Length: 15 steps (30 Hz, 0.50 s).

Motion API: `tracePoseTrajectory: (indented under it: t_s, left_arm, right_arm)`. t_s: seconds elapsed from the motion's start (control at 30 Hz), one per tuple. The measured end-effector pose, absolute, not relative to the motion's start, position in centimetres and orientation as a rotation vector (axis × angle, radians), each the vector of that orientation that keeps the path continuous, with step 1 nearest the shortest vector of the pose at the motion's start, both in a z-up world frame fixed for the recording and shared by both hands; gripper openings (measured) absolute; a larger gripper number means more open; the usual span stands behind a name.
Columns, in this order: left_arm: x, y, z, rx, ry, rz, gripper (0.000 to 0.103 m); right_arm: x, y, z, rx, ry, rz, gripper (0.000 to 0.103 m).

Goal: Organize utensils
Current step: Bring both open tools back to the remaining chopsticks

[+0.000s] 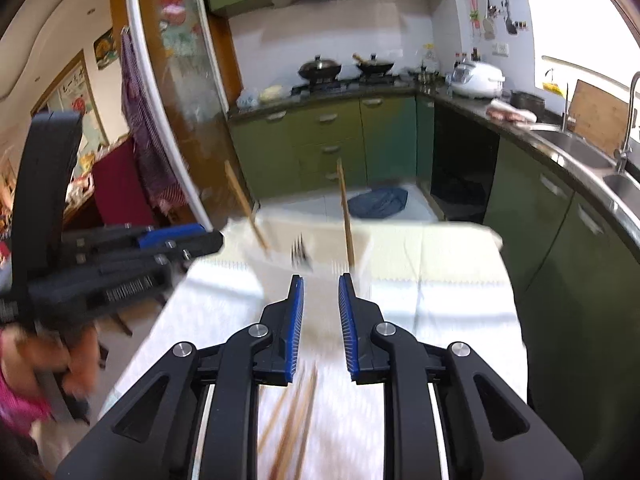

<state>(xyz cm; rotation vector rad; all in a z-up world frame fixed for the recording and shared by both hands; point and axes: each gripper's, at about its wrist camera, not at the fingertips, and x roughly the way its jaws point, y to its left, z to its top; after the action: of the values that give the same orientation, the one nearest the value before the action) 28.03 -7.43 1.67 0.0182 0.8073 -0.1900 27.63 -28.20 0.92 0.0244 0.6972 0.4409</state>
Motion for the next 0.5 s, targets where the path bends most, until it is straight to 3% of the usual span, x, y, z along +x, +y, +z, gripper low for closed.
tracePoseTrajectory:
  t_s: [0.17,0.3,0.5]
  left_arm:
    - [24.9,-6.3,-5.0,-0.034,1.05,-0.204,0.039]
    - [23.7,-6.0,-10.8,-0.077,1.214,-0.19,0.039]
    - [23.8,-6.4,-13.7,-0.088,1.28,-0.163,0.038]
  right_arm:
    - [23.3,-30.7,-4.4,0.011,0.8,0.43,0.024]
    - [22.0,-31.6,-7.7,0.02,0.868,0.418,0.024]
    - [22.1,-31.9,-11.2,0.034,0.951,0.402,0.024]
